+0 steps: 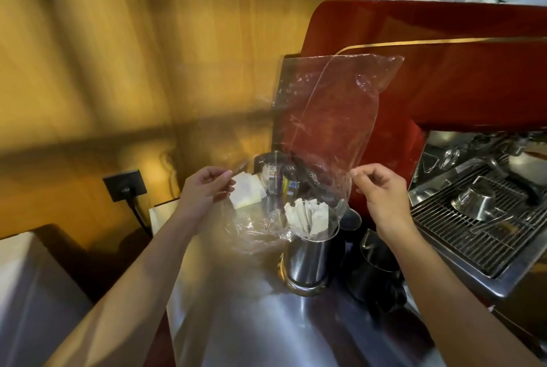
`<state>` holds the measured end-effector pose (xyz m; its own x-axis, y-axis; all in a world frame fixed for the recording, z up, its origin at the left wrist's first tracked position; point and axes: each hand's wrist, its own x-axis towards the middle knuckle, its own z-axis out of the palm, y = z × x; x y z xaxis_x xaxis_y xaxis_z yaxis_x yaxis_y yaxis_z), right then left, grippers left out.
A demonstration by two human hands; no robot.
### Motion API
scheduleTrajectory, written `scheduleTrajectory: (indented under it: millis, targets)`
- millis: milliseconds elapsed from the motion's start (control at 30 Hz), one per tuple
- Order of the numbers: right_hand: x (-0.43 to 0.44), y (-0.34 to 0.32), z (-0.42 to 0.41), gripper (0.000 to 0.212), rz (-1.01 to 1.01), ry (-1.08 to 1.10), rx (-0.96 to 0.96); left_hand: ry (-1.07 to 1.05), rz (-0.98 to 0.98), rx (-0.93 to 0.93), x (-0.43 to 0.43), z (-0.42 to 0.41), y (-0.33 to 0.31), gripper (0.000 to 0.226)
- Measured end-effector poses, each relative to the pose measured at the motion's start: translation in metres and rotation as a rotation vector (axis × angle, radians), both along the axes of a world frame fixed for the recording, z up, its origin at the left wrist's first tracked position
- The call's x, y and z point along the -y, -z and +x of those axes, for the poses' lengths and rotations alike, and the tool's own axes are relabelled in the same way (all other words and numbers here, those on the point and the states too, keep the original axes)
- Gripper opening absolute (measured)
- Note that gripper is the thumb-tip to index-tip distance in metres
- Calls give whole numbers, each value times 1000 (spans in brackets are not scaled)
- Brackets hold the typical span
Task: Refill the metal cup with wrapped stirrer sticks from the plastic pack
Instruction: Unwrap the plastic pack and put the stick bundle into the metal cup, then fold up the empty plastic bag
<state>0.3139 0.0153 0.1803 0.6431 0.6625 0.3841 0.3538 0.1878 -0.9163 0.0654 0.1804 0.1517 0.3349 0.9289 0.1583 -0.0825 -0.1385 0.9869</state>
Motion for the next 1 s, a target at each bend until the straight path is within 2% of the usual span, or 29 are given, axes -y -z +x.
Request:
scheduleTrajectory:
  millis: [267, 533, 667, 767, 900, 1000]
  targets:
    - [-7, -13, -2, 19, 65, 15, 112, -27, -69, 84, 2, -5, 0, 2]
    - [-14, -44, 0, 27, 210, 4, 152, -14, 9, 141, 2, -16, -38, 10]
    - [-19, -59, -5, 25, 272, -58, 66, -24, 69, 123, 3, -25, -57, 11]
    - [-22, -65, -10, 27, 264, -98, -27, -32, 79, 175, 6, -26, -67, 16]
    - [-24, -60, -18, 23, 170, -226, -194, -35, 86, 179, 9, -38, -71, 10]
    - [-26, -48, -21, 21, 10, -317, -320, -60, 74, 132, 6, -55, -66, 12]
